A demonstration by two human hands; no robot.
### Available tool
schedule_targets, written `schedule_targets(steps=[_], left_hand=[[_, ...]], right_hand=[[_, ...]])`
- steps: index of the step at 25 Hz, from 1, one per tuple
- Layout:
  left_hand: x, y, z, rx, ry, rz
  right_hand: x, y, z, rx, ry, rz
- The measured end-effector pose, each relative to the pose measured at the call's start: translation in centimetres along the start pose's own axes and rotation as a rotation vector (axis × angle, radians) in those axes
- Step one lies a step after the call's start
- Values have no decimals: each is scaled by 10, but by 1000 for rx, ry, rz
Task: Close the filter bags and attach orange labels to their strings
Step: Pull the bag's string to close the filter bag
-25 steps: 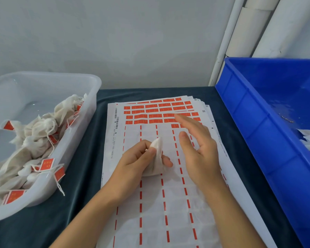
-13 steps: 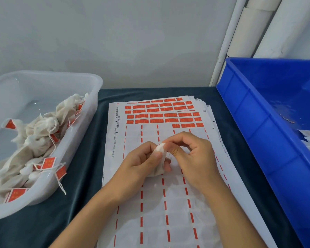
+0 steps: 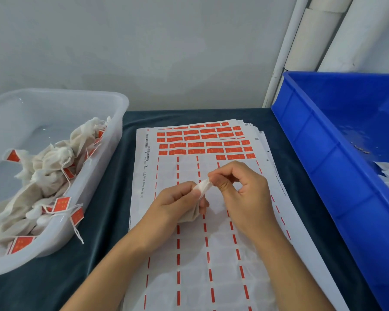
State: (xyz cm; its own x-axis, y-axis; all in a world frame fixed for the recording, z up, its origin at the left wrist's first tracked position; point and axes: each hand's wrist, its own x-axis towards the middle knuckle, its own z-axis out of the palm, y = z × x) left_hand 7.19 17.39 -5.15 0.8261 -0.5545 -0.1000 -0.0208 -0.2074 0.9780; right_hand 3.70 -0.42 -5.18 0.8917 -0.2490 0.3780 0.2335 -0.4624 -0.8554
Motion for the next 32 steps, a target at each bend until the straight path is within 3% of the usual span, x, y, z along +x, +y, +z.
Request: schedule_targets(steps=[12,18,24,29,32], left_hand=[[2,-3,-10,-436,123,17],[6,-3,-3,-373,184,-4],[5,-1,9,76,222,127],[-1,0,7,92,77,140],[0,-5,10,261,190,156]], right_hand=[[-2,8,9,-170,-123,-98],[-5,10,15,-368,-158,-324],[-7,1,14,-300,-47,-410],[-6,-5,14,-93,-89,-168],[-6,-5,13,-2,-76,-76]])
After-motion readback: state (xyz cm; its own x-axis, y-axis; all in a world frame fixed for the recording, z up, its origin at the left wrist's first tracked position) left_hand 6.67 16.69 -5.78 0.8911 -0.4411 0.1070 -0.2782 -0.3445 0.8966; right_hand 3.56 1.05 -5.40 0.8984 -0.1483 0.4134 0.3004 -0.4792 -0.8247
